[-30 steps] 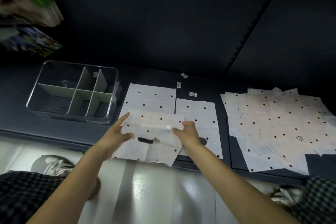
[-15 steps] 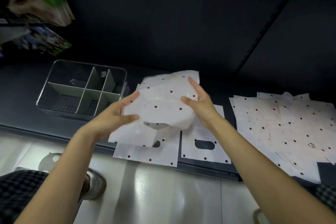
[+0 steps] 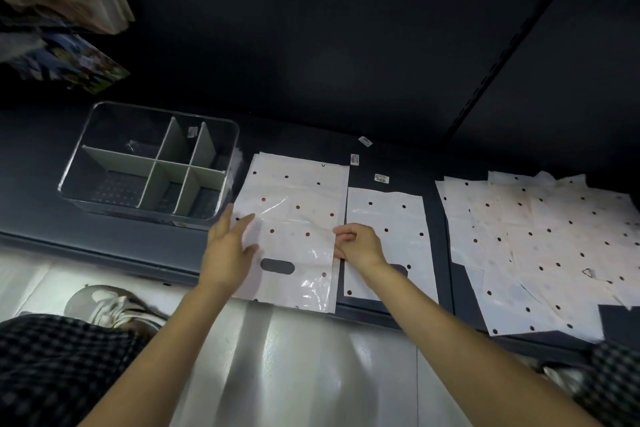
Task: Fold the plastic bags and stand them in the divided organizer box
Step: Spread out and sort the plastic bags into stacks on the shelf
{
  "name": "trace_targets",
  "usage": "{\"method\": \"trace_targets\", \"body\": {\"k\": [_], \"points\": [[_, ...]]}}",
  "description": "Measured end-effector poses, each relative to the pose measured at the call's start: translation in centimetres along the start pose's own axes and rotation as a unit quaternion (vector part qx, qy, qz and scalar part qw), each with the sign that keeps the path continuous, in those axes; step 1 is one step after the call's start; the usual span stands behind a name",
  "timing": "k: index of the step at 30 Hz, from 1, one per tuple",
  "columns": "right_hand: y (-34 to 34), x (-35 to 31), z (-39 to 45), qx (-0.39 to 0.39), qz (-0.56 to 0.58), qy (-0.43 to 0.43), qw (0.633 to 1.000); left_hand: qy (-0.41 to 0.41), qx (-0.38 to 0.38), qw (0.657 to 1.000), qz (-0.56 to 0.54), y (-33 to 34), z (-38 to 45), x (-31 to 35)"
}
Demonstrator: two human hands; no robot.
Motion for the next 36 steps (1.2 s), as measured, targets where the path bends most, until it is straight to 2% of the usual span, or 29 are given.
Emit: {"method": "trace_targets", "body": {"k": [2,5,8,11,13,16,20,26,33,36], "points": [[0.6,0.3,-0.4,-0.02,0.016,0.008,1.0,0.03,-0.009,0.996,0.087,0.9,-0.3,1.0],[-0.2,0.4,-1.3,-0.021,0.015,0.0,1.0,0.043,-0.04,0.97,0.234,3.0,-1.0,2.2],[-4.2,0.6,-2.6,0.033,-0.067,-0.044,0.996,0.045,-0.051,0.951,0.3,4.6,-1.5,3.3],[-11.1,2.0,-4.1,0.124,-0.144,-0.08,0.979,0.066,-0.08,0.933,0.344,6.2,-1.7,4.6],[-16.6,3.8,-5.1,0.195,-0.204,-0.069,0.957,0.084,-0.115,0.935,0.324,7.6,-2.0,5.6],[-24.6,7.7,-6.8,0.288,-0.256,-0.002,0.923,0.087,-0.179,0.939,0.279,9.5,-3.0,6.3],[-30.8,12.1,-7.9,0.284,-0.287,0.112,0.908,0.092,-0.231,0.923,0.292,10.3,-3.2,6.1],[-33.1,12.9,-7.1,0.252,-0.351,0.125,0.893,0.082,-0.252,0.93,0.254,9.7,-2.0,5.7],[-33.8,11.7,-7.1,0.305,-0.408,0.113,0.853,0.085,-0.238,0.937,0.24,9.5,-1.7,5.5],[-33.2,10.8,-7.0,0.305,-0.405,0.094,0.857,0.077,-0.246,0.939,0.229,9.4,-1.8,5.8]]}}
Point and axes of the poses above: each hand's wrist, its own z-axis towards the middle knuckle, its own y-axis out of the palm, x = y × z, the point moved 6 cm from there along z, towards the middle knuckle, and after that the axes turned 8 degrees about -x, right-handed, at the moved point
